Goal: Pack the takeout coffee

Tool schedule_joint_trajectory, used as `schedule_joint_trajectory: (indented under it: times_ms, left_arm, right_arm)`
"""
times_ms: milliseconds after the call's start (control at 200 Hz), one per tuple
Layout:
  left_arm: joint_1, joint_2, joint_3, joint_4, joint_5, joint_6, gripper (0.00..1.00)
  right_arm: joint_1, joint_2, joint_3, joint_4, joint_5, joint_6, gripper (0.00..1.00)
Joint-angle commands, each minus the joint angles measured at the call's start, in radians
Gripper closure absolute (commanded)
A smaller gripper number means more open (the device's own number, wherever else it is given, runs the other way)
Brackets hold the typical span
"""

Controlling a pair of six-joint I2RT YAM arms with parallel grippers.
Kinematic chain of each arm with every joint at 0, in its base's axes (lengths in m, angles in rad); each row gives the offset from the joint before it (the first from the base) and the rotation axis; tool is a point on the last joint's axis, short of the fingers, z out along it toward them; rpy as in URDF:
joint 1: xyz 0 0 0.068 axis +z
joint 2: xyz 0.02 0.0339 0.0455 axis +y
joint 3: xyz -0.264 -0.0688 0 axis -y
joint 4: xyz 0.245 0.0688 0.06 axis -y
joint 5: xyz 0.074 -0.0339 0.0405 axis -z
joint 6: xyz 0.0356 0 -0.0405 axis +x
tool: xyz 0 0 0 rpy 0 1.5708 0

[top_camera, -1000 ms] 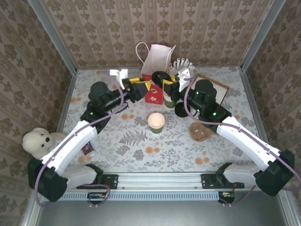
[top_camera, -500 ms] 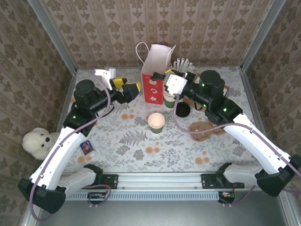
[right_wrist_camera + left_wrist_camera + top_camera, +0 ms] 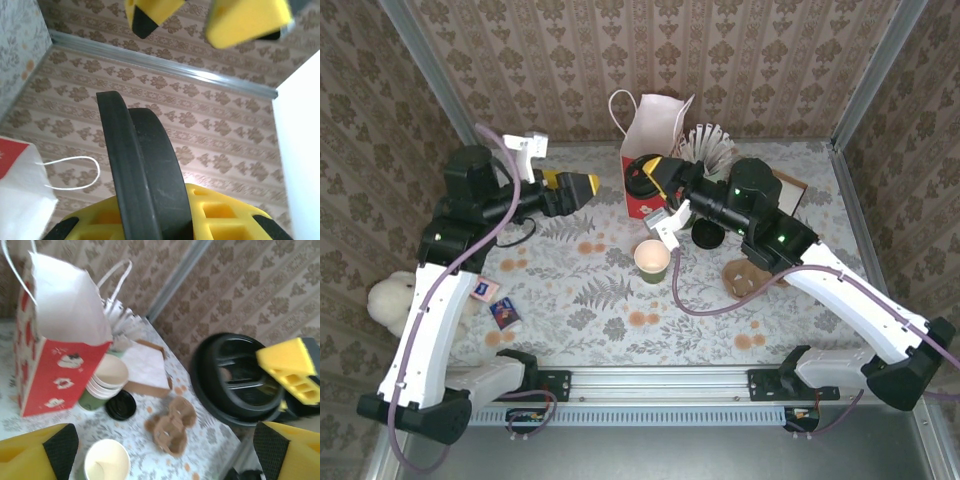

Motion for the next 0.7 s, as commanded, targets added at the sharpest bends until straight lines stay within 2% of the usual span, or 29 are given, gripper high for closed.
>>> schedule_joint_trajectory:
  times_ms: [0, 115, 295, 380, 575, 695]
  left_arm:
    - [0.008, 0.037, 0.075, -0.192, 0.097, 0.067, 0.09]
    - [0.008, 0.072, 0.143, -0.281, 0.087, 0.117, 0.10]
    - [0.007, 0.128, 0.189, -0.356, 0.080, 0.124, 0.13]
    - [0.007, 0.163, 0.227, -0.414, 0.079, 0.152, 0.21]
    - [0.004, 0.204, 0.277, -0.446, 0.137, 0.182, 0.42]
    - [-0.009, 0.237, 0.294, -0.473, 0.141, 0.204, 0.48]
  right_arm:
    - [0.003, 0.028, -0.029, 0.073, -0.061, -0.306, 1.00]
    - [0.000, 0.043, -0.017, 0.018, -0.068, -0.359, 1.00]
    - [0.011, 0.050, -0.046, 0.059, -0.142, -0.433, 1.00]
    - [0.015, 0.056, -0.060, 0.071, -0.154, -0.484, 1.00]
    - [0.033, 0.052, -0.060, 0.033, -0.152, -0.493, 1.00]
    - [0.050, 0.052, -0.058, 0.006, -0.154, -0.478, 1.00]
